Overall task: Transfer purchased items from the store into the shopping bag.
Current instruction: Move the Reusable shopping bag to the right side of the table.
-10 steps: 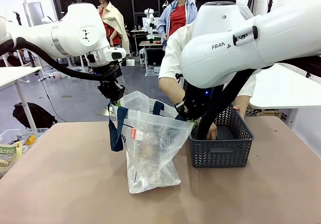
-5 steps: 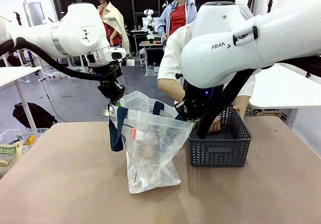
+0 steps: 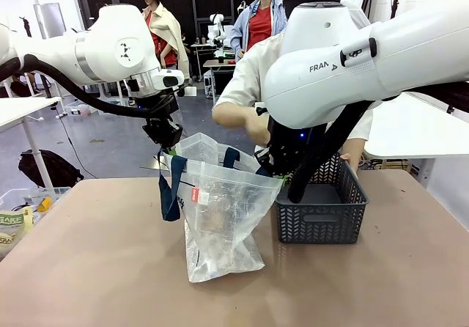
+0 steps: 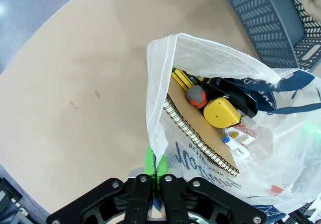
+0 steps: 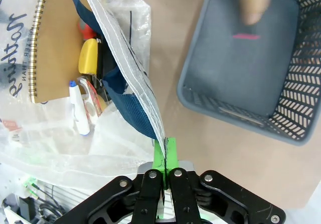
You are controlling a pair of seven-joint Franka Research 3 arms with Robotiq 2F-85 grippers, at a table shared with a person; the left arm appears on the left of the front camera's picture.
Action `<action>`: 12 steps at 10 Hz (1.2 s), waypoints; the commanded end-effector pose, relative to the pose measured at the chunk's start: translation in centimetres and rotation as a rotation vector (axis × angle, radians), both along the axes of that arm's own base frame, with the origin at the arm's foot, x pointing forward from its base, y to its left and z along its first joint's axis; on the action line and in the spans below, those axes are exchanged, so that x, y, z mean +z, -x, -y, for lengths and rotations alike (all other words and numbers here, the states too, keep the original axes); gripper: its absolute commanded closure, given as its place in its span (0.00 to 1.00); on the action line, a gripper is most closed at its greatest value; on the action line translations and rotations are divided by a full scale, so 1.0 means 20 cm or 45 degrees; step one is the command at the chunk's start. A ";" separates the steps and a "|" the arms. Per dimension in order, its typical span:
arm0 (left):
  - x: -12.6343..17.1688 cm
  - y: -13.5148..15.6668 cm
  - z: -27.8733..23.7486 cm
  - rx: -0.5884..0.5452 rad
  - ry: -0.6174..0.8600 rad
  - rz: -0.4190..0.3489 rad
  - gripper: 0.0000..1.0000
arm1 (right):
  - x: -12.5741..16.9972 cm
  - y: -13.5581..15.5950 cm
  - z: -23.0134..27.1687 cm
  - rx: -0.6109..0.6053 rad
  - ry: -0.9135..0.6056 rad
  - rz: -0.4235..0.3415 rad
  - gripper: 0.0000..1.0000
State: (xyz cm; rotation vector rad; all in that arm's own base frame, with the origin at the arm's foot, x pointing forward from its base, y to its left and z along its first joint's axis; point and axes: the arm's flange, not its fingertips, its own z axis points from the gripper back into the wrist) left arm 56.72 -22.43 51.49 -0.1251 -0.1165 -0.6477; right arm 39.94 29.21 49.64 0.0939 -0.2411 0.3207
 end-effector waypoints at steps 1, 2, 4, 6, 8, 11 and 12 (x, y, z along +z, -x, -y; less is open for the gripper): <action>0.00 0.01 -0.01 0.016 0.000 0.006 1.00 | 0.00 0.00 0.01 -0.006 -0.005 0.003 1.00; 0.00 0.01 -0.01 0.016 0.000 0.006 1.00 | 0.00 0.00 0.01 -0.006 -0.005 0.003 1.00; 0.00 0.01 -0.01 0.016 0.000 0.006 1.00 | 0.00 0.00 0.01 -0.006 -0.005 0.003 1.00; 0.00 0.01 -0.01 0.016 0.000 0.006 1.00 | 0.00 0.00 0.01 -0.006 -0.005 0.003 1.00; 0.00 0.01 -0.01 0.016 0.000 0.006 1.00 | 0.00 0.00 0.01 -0.006 -0.005 0.003 1.00; -0.01 -0.01 0.04 -0.076 0.039 -0.024 1.00 | 0.02 0.02 -0.05 0.081 0.054 0.042 1.00; -0.01 -0.02 0.05 -0.091 0.078 -0.045 1.00 | 0.04 0.02 -0.09 0.143 0.070 0.060 1.00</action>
